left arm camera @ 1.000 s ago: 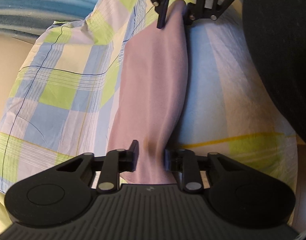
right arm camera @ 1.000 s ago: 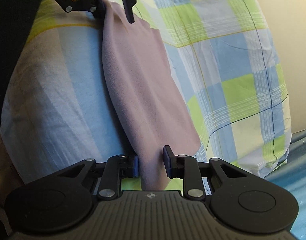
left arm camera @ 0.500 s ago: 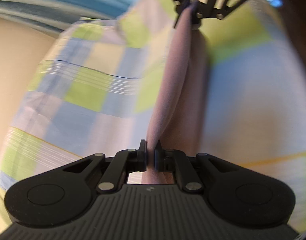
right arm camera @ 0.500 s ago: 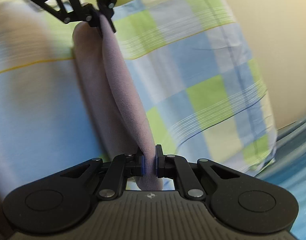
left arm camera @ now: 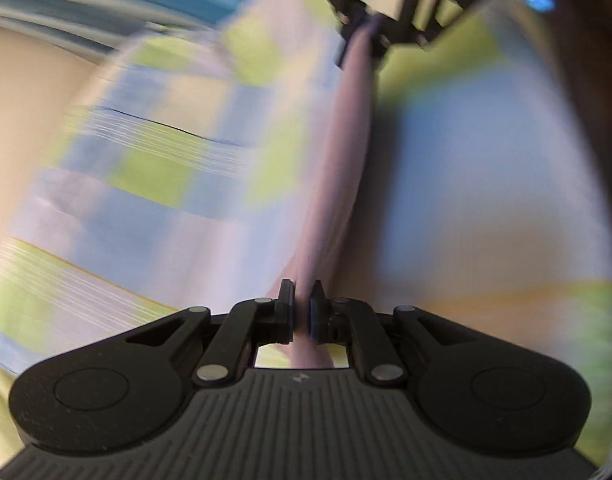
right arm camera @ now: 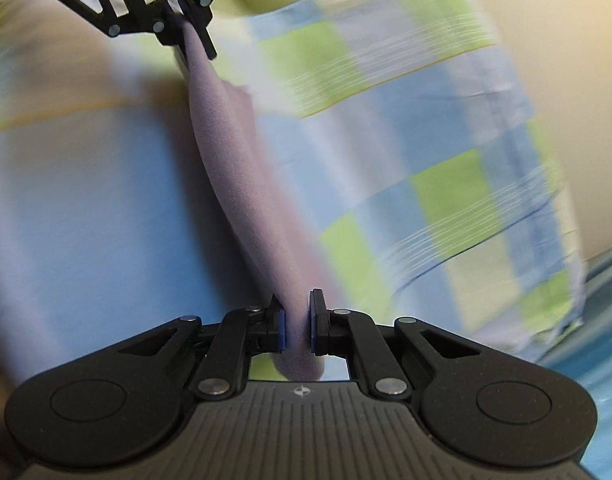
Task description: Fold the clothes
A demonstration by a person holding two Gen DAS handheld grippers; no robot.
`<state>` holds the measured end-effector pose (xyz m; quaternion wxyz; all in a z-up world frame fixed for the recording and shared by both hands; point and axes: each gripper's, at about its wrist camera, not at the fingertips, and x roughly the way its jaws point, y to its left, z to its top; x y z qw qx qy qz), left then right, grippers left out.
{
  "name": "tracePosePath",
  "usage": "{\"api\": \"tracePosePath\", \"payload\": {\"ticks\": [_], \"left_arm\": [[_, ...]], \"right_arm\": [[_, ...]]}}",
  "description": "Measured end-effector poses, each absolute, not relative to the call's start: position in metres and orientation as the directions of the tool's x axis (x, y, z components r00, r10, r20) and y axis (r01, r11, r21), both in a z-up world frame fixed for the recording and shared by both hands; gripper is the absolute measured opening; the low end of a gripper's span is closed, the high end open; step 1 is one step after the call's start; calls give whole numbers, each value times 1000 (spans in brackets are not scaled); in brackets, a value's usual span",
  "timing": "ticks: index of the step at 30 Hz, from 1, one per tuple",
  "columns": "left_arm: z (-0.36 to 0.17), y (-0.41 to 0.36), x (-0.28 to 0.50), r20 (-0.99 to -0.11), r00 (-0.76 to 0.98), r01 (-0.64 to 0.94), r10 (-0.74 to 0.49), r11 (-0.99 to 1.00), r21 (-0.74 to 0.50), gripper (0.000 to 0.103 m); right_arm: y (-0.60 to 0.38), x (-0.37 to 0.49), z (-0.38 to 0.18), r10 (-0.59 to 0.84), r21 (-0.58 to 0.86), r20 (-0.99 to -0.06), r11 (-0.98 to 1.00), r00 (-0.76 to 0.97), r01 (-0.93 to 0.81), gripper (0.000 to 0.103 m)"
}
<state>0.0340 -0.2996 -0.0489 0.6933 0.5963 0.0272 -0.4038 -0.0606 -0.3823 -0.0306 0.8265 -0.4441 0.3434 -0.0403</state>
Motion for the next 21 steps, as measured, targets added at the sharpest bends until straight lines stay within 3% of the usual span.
{"api": "tracePosePath", "payload": {"ticks": [2, 5, 11, 15, 21], "left_arm": [[-64, -286, 27, -524, 675, 604, -518, -18, 797, 7], [-59, -262, 31, -538, 677, 645, -502, 54, 762, 7], [-26, -229, 64, -524, 720, 657, -455, 204, 726, 8], [2, -250, 90, -522, 695, 702, -495, 313, 639, 8], [10, -310, 108, -556, 559, 822, -615, 327, 466, 17]], "right_arm": [[-380, -76, -43, -376, -753, -556, 606, 741, -257, 15], [-393, -99, -45, -412, -743, -570, 628, 711, -232, 15], [-440, -102, -18, -467, -658, -571, 752, 675, -37, 18], [-457, -76, 4, -341, -418, -599, 905, 724, 79, 27], [-493, -33, 10, -141, -14, -598, 986, 789, 165, 38]]}}
